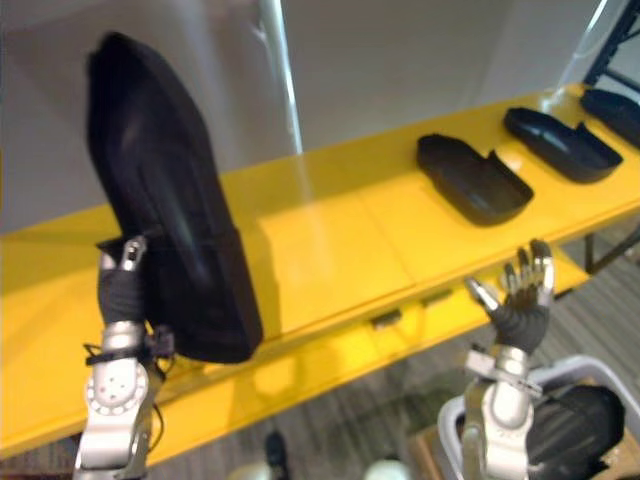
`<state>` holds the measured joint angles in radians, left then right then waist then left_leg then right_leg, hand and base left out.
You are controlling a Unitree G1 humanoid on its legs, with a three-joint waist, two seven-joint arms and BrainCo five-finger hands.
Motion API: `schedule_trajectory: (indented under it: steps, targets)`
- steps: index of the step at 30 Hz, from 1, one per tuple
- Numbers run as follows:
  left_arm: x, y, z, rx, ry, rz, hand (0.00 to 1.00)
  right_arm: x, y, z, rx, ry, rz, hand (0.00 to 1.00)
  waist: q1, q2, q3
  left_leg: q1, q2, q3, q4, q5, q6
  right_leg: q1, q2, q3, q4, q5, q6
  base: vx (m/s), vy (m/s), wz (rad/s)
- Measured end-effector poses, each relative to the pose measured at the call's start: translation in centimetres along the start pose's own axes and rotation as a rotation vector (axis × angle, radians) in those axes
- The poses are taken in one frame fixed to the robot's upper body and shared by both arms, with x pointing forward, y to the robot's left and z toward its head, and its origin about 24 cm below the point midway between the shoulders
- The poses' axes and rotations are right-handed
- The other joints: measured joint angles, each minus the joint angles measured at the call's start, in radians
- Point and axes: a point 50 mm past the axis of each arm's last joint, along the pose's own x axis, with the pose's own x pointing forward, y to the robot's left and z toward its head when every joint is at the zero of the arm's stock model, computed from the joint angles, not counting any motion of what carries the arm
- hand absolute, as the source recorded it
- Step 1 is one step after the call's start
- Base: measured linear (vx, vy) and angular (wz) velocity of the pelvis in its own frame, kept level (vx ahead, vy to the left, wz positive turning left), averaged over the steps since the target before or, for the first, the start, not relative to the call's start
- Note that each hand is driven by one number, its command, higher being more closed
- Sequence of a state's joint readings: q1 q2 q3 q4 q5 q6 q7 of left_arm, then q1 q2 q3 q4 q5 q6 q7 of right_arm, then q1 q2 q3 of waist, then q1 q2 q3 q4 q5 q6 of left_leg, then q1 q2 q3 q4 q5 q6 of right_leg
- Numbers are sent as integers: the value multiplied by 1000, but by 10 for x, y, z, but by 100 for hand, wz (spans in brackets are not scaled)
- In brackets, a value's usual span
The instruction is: Walk over and take plastic housings, then place them on the shelf
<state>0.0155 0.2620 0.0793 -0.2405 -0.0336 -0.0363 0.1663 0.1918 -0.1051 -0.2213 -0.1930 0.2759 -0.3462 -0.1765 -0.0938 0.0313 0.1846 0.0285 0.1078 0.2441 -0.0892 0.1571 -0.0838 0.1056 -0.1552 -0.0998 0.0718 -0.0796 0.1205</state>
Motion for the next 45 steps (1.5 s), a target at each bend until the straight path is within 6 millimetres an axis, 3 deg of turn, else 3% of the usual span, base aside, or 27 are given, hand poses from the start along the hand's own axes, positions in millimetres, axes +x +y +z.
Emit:
schedule_trajectory:
  steps: [2, 3, 6, 10, 15, 20, 26, 31, 38, 45]
  targets:
    - [14, -1, -16, 32, 98, -21, 100, -1, -1, 0, -20, -1, 8, 0, -9, 6, -7, 10, 5, 23, 0, -1, -1, -3, 2, 23, -4, 4, -2, -62, 12, -32]
    - [25, 0, -26, 35, 167, -23, 100, -1, -1, 0, -26, 1, 12, 0, -30, 7, -11, 10, 5, 28, 0, -6, -2, -3, 2, 26, -9, 7, -5, -54, 17, -19]
    - [61, 16, -43, 84, 314, 14, 100, -5, -3, -2, -41, 21, 29, 0, -55, 6, -16, 10, 12, 69, 0, -8, -3, -28, 7, 66, -12, 19, -17, -43, 27, -35]
    - [103, 40, -44, 125, 465, 61, 100, -12, -1, -6, -17, 55, 71, 0, -92, -3, -25, 17, 19, 133, -1, -12, -3, -61, 13, 134, -19, 45, -13, 0, 12, -44]
    - [123, 48, -46, 75, 613, 112, 100, -13, 4, -7, 1, 74, 147, 0, -152, 1, -33, 29, 25, 190, -1, -14, -3, -76, 19, 190, -25, 66, 1, 35, 1, -33]
    - [115, 50, -62, 9, 748, 141, 100, -19, 7, -11, 9, 107, 168, 0, -203, 2, -34, 45, 40, 218, -1, -19, -9, -81, 33, 217, -24, 70, 1, 19, -15, -22]
    - [101, 36, -83, -91, 878, 217, 100, -22, 3, -14, 9, 148, 177, 0, -207, 4, -34, 45, 41, 234, -1, -19, -10, -92, 35, 237, -24, 73, -2, 0, -8, -7]
    - [82, 28, -99, -102, 971, 386, 100, -22, 9, -10, 23, 136, 202, 0, -215, 8, -33, 42, 39, 230, -1, -20, -10, -92, 33, 236, -24, 73, -1, 0, 0, 0]
    - [74, 20, -103, -83, 1008, 529, 100, -28, 17, -14, 42, 163, 224, 0, -216, 27, -40, 41, 38, 227, -1, -20, -9, -91, 33, 234, -23, 73, -1, 0, 0, 0]
    - [72, 23, -103, -63, 1017, 586, 100, -33, 12, -16, 29, 184, 195, 0, -220, 30, -38, 41, 38, 228, -1, -20, -9, -91, 32, 235, -23, 73, 0, 0, 0, 0]
